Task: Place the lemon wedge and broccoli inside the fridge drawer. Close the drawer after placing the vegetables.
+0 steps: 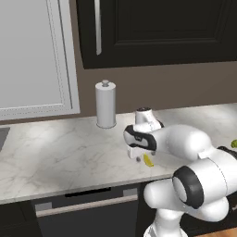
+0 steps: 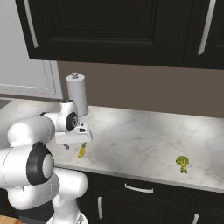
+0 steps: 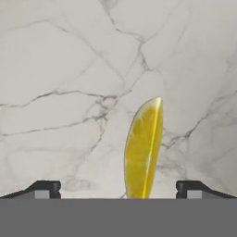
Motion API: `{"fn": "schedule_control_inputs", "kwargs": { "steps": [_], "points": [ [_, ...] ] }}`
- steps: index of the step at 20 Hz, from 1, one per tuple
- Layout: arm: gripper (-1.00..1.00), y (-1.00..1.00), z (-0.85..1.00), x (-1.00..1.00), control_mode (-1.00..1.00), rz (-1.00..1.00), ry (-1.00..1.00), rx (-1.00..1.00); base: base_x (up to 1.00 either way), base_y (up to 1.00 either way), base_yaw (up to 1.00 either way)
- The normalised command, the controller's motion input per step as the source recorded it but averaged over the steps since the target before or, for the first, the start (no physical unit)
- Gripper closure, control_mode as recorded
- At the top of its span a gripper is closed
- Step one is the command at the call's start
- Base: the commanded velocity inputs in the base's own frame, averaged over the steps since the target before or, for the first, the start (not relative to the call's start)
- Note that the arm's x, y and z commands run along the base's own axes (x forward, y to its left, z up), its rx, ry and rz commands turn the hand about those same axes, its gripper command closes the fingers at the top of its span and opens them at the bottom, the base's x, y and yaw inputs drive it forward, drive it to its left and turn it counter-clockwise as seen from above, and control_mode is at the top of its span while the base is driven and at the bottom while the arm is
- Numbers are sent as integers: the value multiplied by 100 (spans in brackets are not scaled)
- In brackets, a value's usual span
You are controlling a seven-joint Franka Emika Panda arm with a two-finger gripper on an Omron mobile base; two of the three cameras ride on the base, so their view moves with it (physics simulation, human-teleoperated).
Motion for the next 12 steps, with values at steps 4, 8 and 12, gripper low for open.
{"fn": "schedule_control_inputs", "kwargs": {
  "steps": [4, 8, 12],
  "points": [
    [-100, -25, -43, 0, -100, 4, -2, 6, 0, 0, 0],
    [-100, -14, -53, 0, -100, 2, 0, 3, 0, 0, 0],
    [-100, -2, -48, 2, -100, 3, 0, 2, 0, 0, 0]
  ]
}}
